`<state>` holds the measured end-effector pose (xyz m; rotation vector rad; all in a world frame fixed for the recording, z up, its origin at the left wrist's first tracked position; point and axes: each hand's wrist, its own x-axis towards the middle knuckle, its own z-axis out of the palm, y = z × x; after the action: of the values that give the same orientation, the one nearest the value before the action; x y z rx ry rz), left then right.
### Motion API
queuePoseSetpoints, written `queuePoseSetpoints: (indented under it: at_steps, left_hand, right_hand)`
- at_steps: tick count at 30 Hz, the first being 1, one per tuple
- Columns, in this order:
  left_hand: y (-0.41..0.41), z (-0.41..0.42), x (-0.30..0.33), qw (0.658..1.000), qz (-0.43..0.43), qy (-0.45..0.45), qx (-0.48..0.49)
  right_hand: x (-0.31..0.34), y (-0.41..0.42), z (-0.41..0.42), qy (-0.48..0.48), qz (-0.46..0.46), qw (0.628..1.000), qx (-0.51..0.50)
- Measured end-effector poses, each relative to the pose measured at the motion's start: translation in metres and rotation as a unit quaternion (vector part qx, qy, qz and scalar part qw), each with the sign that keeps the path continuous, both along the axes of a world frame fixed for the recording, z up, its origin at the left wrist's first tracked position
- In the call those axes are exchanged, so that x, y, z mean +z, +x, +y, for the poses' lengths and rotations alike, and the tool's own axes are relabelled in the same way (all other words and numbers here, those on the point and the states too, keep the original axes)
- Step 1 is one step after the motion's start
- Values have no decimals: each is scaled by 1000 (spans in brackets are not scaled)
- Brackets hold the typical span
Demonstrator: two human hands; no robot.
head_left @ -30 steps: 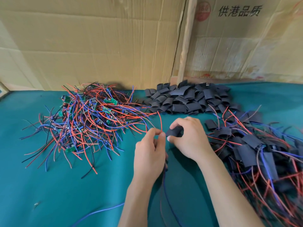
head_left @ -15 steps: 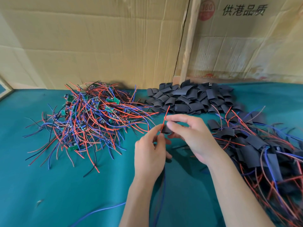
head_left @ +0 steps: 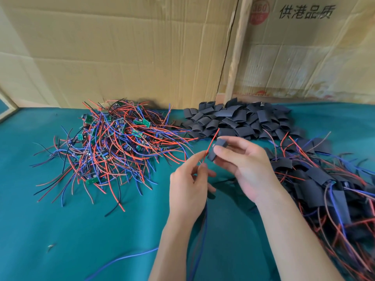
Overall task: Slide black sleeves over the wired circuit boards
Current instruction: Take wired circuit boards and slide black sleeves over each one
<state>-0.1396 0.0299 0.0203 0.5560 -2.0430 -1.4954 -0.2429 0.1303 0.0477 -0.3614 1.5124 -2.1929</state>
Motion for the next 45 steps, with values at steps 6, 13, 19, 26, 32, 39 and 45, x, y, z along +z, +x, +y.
queuePoseSetpoints:
  at_steps: [6, 13, 19, 26, 32, 39, 45]
  left_hand:
    - [-1, 3, -4, 999, -3, -20, -27]
    - [-2, 3, -9, 998, -32, -31, -41]
    - [-3, 3, -9, 997, -43, -37, -44]
    - [-1, 3, -7, 997, -26, -48, -50]
    - [1, 1, -3, 996, -18, -63, -61]
    - [3, -6, 1, 998, 19, 20, -55]
    - [6, -9, 2, 995, -46, -10, -87]
  right_hand:
    - [6, -22, 27, -98, -40, 983, -151]
    - [6, -18, 17, -106, -43, 985, -126]
    - [6, -22, 23, -102, -51, 985, -127]
    - [5, -17, 28, 8, 22, 999, -33]
    - [1, -4, 12, 62, 47, 992, 95]
    - [0, -2, 11, 30, 22, 995, 90]
    - [3, -9, 16, -37, -3, 999, -1]
